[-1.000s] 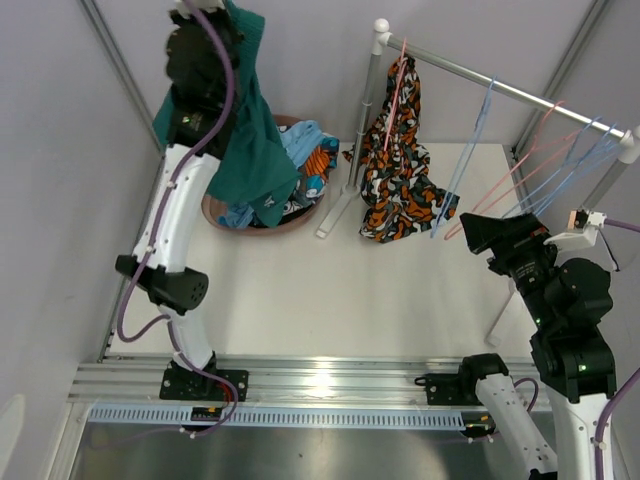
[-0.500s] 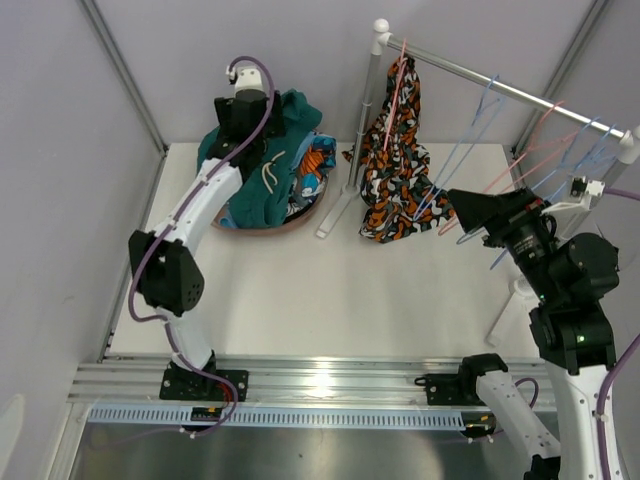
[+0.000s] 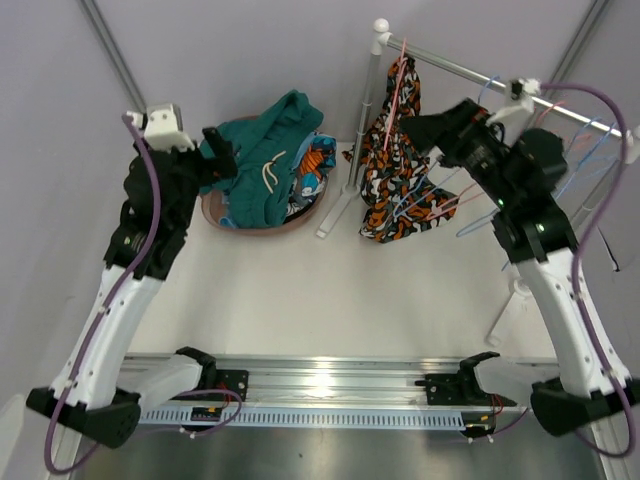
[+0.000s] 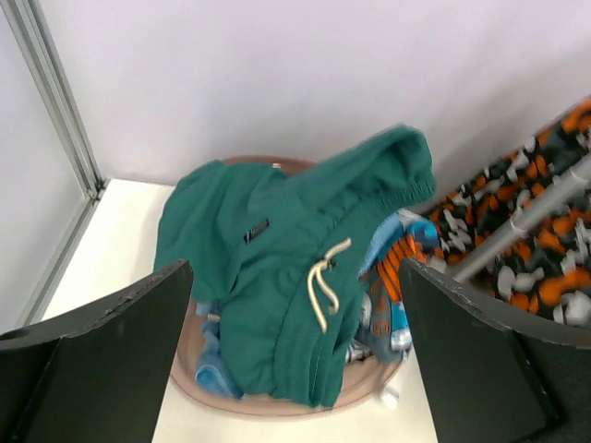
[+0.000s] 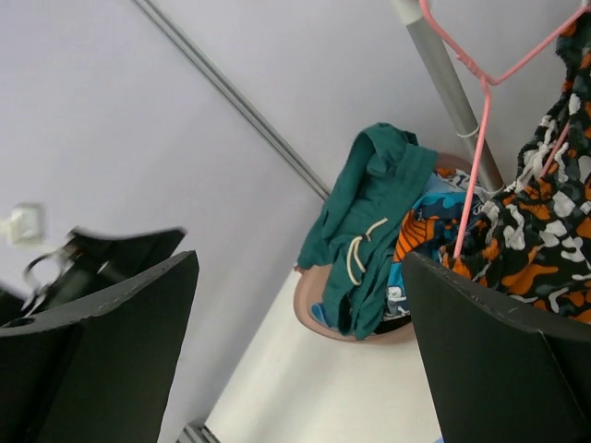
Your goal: Remove the shorts from the hanger
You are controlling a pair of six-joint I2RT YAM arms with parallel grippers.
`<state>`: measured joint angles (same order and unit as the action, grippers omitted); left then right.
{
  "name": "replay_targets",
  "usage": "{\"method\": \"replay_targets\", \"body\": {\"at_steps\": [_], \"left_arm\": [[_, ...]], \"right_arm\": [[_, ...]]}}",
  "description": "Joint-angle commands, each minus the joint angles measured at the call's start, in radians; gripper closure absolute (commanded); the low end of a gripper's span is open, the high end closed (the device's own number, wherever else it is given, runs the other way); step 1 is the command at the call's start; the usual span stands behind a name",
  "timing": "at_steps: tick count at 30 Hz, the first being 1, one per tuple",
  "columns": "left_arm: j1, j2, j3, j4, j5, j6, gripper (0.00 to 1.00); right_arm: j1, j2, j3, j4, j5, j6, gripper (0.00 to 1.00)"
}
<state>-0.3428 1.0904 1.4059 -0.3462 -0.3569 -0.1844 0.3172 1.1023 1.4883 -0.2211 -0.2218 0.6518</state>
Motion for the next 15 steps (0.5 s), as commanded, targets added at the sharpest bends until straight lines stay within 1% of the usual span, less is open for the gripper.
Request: {"method": "replay_targets", "body": {"at_steps": [1,2,3,5,6,8,9,10,12,15], "left_arm": [[-0.005,-0.067,-0.142,-0.115,0.087,-0.019,0.01],[-0.005,-0.123,-0.162,-0.132,0.090,-0.026,0.01],[-0.005,-0.154,-0.227,-0.143,0.108,-0.029,0.01],[-0.007,-0.222,-0.277,-0.161,0.118,-0.049,0.01],[-0.007,-0.288,-0.330,-0.163,0.128,-0.052,0.01],[-0.009,-0.346,-0.413,-0.175,0.128,-0.063,0.01],[-0.007,-0.391,-0.429,-0.180,0.130,-0.063,0.01],[-0.007,-0.408,-0.470,-0.181,0.131,-0.055,0.01],[-0.007,-0.431,-0.490,-0.201,0.115,-0.046,0.01],[-0.007,-0.475,-0.538,-0.198,0.064,-0.029,0.01]], "right_arm": [[0.011,0.146,0.125,0.037,0.033,-0.070,0.00],[0.010,0.210,0.148,0.037,0.029,-0.072,0.01],[0.008,0.237,0.168,0.042,0.029,-0.070,0.01],[0.011,0.302,0.211,0.066,0.036,-0.067,0.02],[0.013,0.320,0.223,0.071,0.041,-0.067,0.02],[0.013,0.355,0.248,0.077,0.050,-0.069,0.02],[0.013,0.381,0.254,0.080,0.055,-0.072,0.03],[0.013,0.392,0.256,0.083,0.062,-0.072,0.03],[0.016,0.421,0.250,0.103,0.068,-0.067,0.05],[0.035,0.462,0.245,0.120,0.082,-0.067,0.10]]}}
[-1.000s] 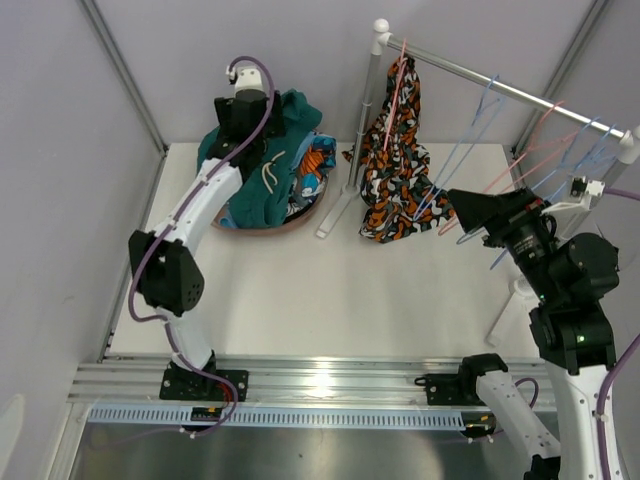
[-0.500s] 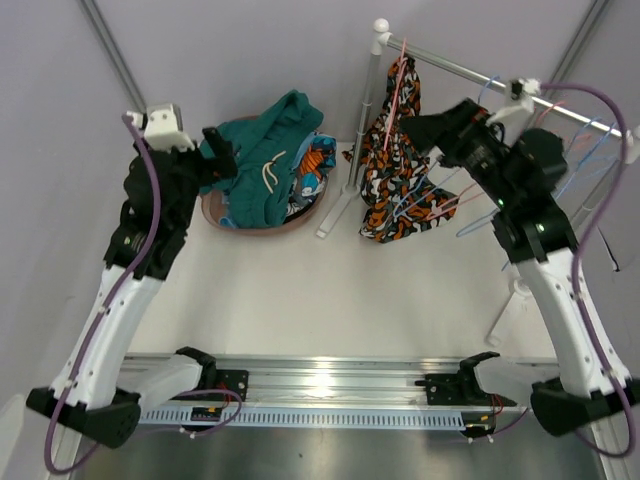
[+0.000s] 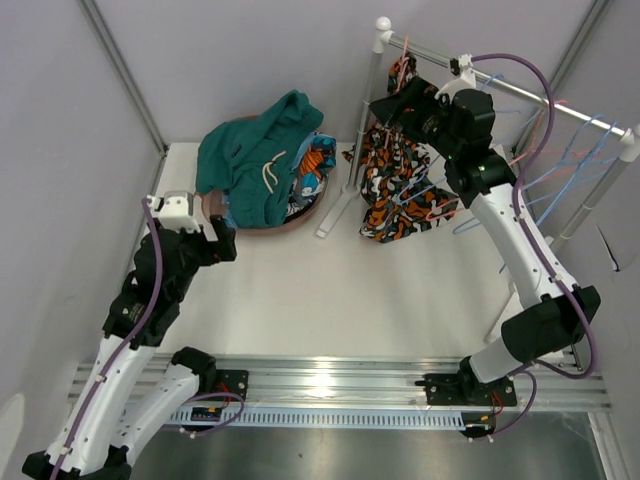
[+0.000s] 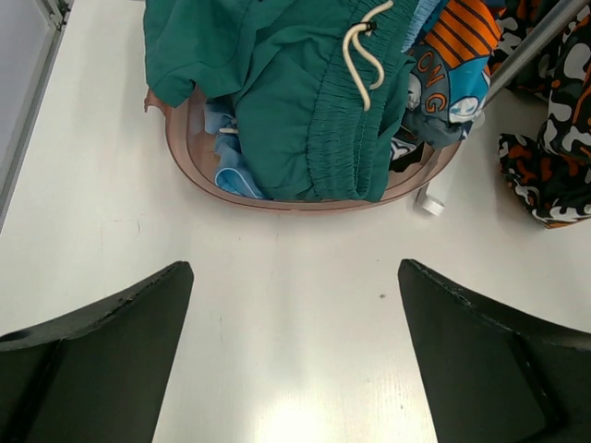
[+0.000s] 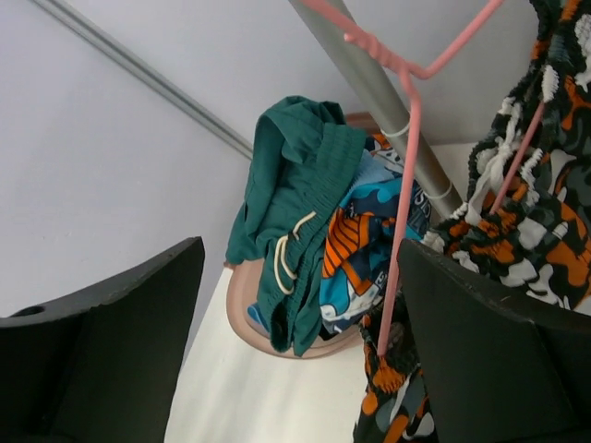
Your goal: Remove the shorts from the hanger
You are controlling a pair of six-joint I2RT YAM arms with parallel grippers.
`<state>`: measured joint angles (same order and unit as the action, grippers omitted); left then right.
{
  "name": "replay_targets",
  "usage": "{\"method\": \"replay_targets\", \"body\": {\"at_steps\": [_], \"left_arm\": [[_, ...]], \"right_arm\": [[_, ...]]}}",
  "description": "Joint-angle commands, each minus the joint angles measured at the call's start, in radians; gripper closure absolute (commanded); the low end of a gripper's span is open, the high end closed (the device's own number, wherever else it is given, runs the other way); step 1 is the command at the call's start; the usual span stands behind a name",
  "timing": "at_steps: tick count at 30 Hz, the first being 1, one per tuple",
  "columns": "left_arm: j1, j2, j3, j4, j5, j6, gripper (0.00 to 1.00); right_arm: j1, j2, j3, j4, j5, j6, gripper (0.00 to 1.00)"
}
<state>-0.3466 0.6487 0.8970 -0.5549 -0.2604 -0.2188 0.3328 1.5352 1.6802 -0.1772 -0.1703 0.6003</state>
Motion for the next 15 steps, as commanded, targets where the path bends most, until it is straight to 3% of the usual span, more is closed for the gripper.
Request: {"method": "replay_targets", "body": {"at_steps": [1,7,15], "left_arm": [[-0.003,-0.041,-0.046,0.016,-0.034,0.006,0.01],[-0.003,-0.067,-0.093,0.030,-0.007,-0.011,0.01],[-0.003,-0.077,-0.098,0.050,-0.005,-0.004,0.01]], "right_arm": [[0.025,0.042,0.053,0.081,0.032,-0.019,0.11],[0.064,0.100,0.047,0.088,0.071,-0.042,0.17],[0.101,0.054,0.029,0.073,0.112,-0.068,0.15]]}}
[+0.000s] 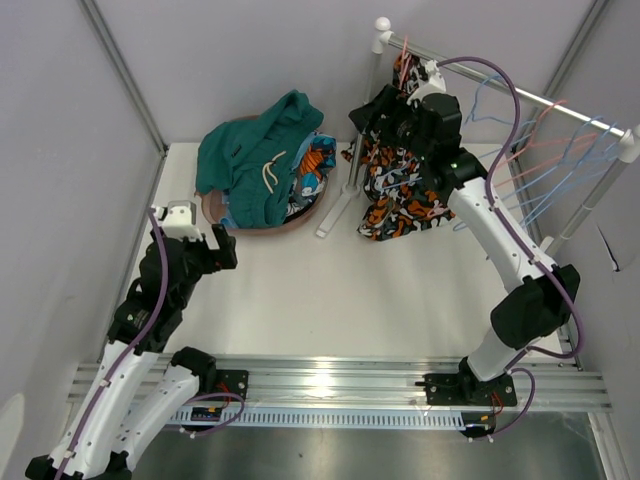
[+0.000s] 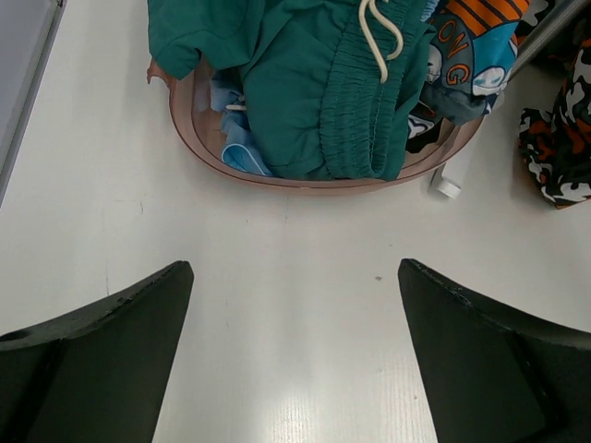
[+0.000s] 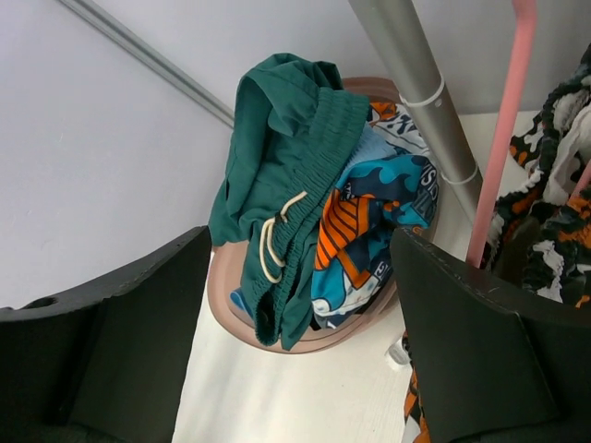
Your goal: Remove the shorts from the hanger
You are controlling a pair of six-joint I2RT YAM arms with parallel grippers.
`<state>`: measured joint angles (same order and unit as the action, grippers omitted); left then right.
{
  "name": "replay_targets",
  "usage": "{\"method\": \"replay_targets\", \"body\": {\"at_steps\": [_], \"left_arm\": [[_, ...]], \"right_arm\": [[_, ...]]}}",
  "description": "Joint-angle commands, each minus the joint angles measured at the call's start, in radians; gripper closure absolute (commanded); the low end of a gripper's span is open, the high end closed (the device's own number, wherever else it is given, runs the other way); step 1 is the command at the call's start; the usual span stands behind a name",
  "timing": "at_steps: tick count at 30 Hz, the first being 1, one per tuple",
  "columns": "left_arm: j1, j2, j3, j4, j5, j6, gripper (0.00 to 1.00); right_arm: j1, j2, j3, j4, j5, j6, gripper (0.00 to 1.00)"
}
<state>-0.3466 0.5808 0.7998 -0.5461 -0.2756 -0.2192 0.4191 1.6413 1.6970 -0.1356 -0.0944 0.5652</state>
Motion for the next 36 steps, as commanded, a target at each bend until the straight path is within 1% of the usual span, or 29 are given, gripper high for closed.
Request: {"method": "replay_targets", "body": {"at_steps": [1,5,6,9,10,13,14,18,21,27,30,36], "left_arm": [[-0.003,-0.004,-0.007,0.044,0.010,-0.003,0.01],[-0.003,0.019,-0.002,0.046,0.009,-0.002,0.01],[-0.003,0.019,-0.002,0.044,0.007,-0.002,0.01],[-0.003,0.008,-0.004,0.046,0.003,-0.002,0.01],[-0.003,0.002,-0.005,0.049,0.000,-0.003,0.01],[-0.003,0.004,-0.005,0.048,-0.001,-0.002,0.01],[-0.003,0.005,-0.007,0.048,-0.001,-0.002,0.01],[-0.003,0.002,-0.005,0.048,0.003,-0.002,0.01],[-0.003,0.002,-0.005,0.049,0.004,-0.002,0.01],[-0.003,0.001,-0.005,0.051,0.006,-0.002,0.01],[-0.003,-0.002,-0.005,0.049,0.006,-0.002,0.01],[-0.003,-0.009,-0.005,0.049,0.007,-0.002,0.01]], "right_arm": [[0.018,-0.064,0.009,0.039,0.033,-0.031,0.14],[0.070,-0.135,0.016,0.039,0.088,-0.091,0.13],[0.102,-0.152,0.026,0.007,0.157,-0.143,0.12],[0.136,-0.141,0.093,-0.065,0.283,-0.230,0.11],[0.144,-0.135,0.108,-0.112,0.304,-0.241,0.11],[0.144,-0.129,0.125,-0.162,0.373,-0.264,0.11],[0.144,-0.127,0.122,-0.170,0.386,-0.271,0.11],[0.155,-0.126,0.118,-0.209,0.541,-0.295,0.12],[0.156,-0.118,0.112,-0.231,0.596,-0.315,0.12],[0.155,-0.084,0.082,-0.222,0.604,-0.326,0.13],[0.153,-0.052,0.079,-0.214,0.591,-0.312,0.18],[0.152,0.018,0.121,-0.199,0.575,-0.301,0.23]]}}
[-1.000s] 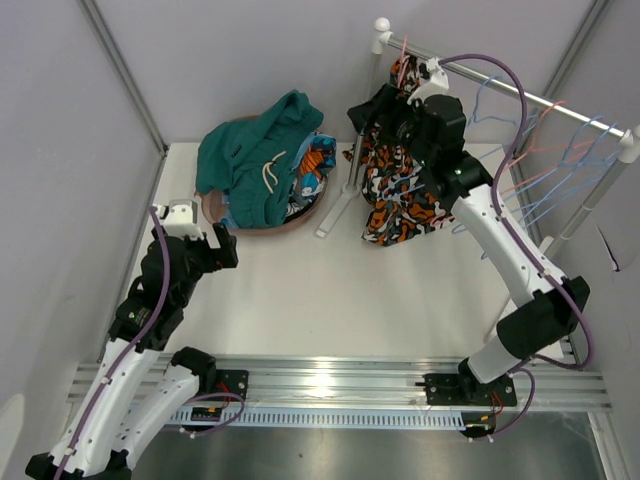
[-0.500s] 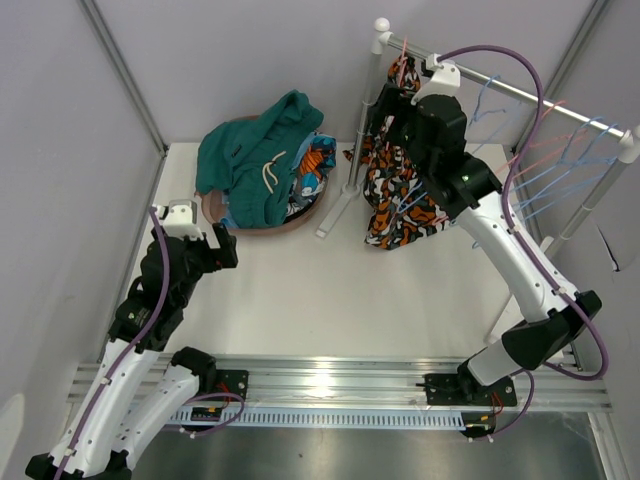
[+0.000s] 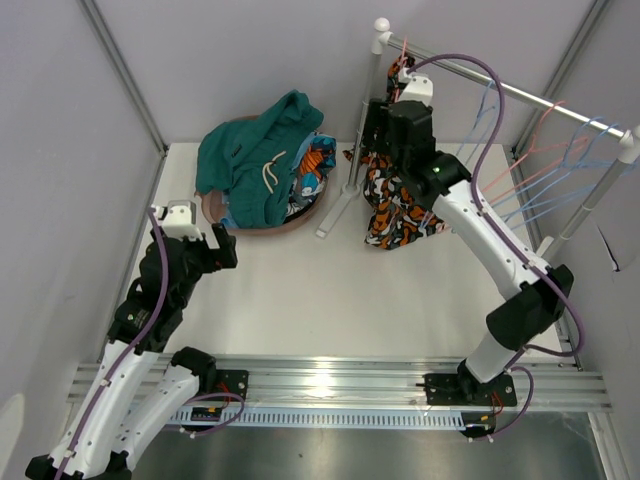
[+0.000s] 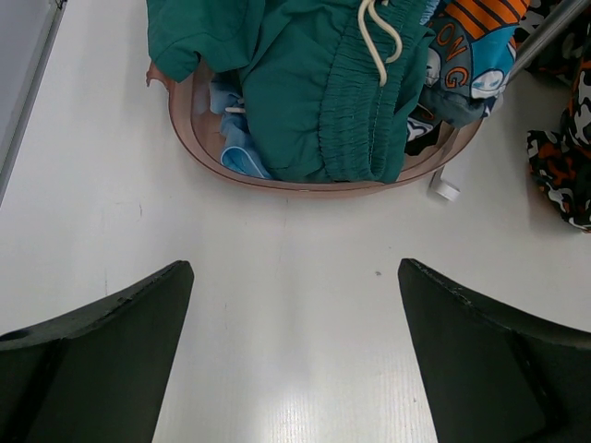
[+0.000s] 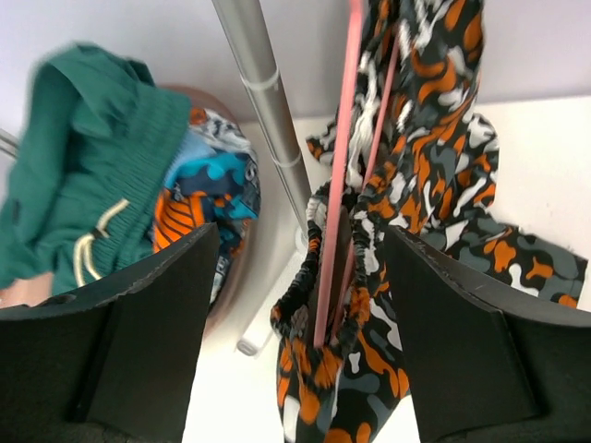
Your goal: Remove the shorts from the hanger
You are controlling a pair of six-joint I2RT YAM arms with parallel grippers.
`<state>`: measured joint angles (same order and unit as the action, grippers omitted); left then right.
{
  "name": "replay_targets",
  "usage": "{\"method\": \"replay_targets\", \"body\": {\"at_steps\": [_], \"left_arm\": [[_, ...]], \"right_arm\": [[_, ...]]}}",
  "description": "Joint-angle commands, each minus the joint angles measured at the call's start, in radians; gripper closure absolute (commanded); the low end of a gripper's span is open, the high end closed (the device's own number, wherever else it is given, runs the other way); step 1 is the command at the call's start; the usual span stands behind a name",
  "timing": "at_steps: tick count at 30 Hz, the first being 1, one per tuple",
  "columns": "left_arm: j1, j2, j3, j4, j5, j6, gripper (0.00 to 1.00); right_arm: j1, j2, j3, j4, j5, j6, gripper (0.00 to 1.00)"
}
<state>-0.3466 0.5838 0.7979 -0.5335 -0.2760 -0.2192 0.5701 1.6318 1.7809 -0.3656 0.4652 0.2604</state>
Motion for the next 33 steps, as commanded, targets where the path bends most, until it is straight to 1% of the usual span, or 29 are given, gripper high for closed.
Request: {"method": "replay_targets", "body": {"at_steps": [1,3,4,5,6,7,8,10,12,13,14,21,26,30,31,32,33], "left_arm": [[-0.003,-0.013,-0.005,0.036,0.008,-0.002,0.01],[-0.003,-0.013,-0.006,0.036,0.008,-0.002,0.01],[-0.003,-0.013,-0.003,0.036,0.008,-0.002,0.01],[-0.003,-0.012,-0.005,0.038,0.008,-0.002,0.01],[-0.005,-0.012,-0.003,0.040,0.009,-0.002,0.01],[-0.003,-0.010,-0.006,0.040,0.009,0.000,0.01],[-0.003,-0.009,-0.005,0.040,0.011,0.000,0.01],[-0.003,-0.009,-0.006,0.040,0.011,0.000,0.01],[-0.003,-0.007,-0.012,0.041,0.012,0.000,0.01],[-0.003,-0.007,-0.006,0.041,0.014,-0.002,0.01],[-0.003,-0.006,-0.006,0.040,0.014,0.000,0.01],[-0.003,0.001,-0.005,0.040,0.005,0.003,0.01],[-0.003,0.013,0.015,0.044,0.017,0.012,0.01],[-0.012,0.039,0.079,0.047,0.083,0.003,0.01],[-0.023,0.059,0.093,0.053,0.143,-0.002,0.01],[-0.041,0.076,0.136,0.061,0.171,-0.003,0.01],[-0.104,0.092,0.152,0.070,0.185,-0.005,0.01]], "right_arm": [[0.001,0.048,0.044,0.030,0.015,0.005,0.24],[-0.001,0.060,0.060,0.036,0.015,0.007,0.33],[-0.001,0.068,0.061,0.039,0.015,0.010,0.39],[-0.003,0.071,0.061,0.043,0.015,0.011,0.50],[-0.003,0.072,0.063,0.050,0.015,0.013,0.57],[-0.001,0.072,0.063,0.051,0.015,0.019,0.66],[-0.001,0.071,0.060,0.053,0.015,0.020,0.81],[0.001,0.065,0.054,0.054,0.015,0.025,0.89],[0.002,0.062,0.049,0.053,0.012,0.028,0.92],[0.004,0.057,0.048,0.054,0.012,0.027,0.97],[0.005,0.054,0.045,0.054,0.013,0.026,0.99],[0.019,-0.004,0.043,0.062,-0.007,0.022,1.00],[0.033,-0.065,0.086,0.048,-0.036,0.022,1.00],[0.045,-0.133,0.104,0.037,-0.045,0.020,1.00],[0.047,-0.142,0.106,0.031,-0.049,0.026,1.00],[0.047,-0.153,0.104,0.027,-0.051,0.030,1.00],[0.047,-0.162,0.103,0.021,-0.054,0.034,1.00]]}}
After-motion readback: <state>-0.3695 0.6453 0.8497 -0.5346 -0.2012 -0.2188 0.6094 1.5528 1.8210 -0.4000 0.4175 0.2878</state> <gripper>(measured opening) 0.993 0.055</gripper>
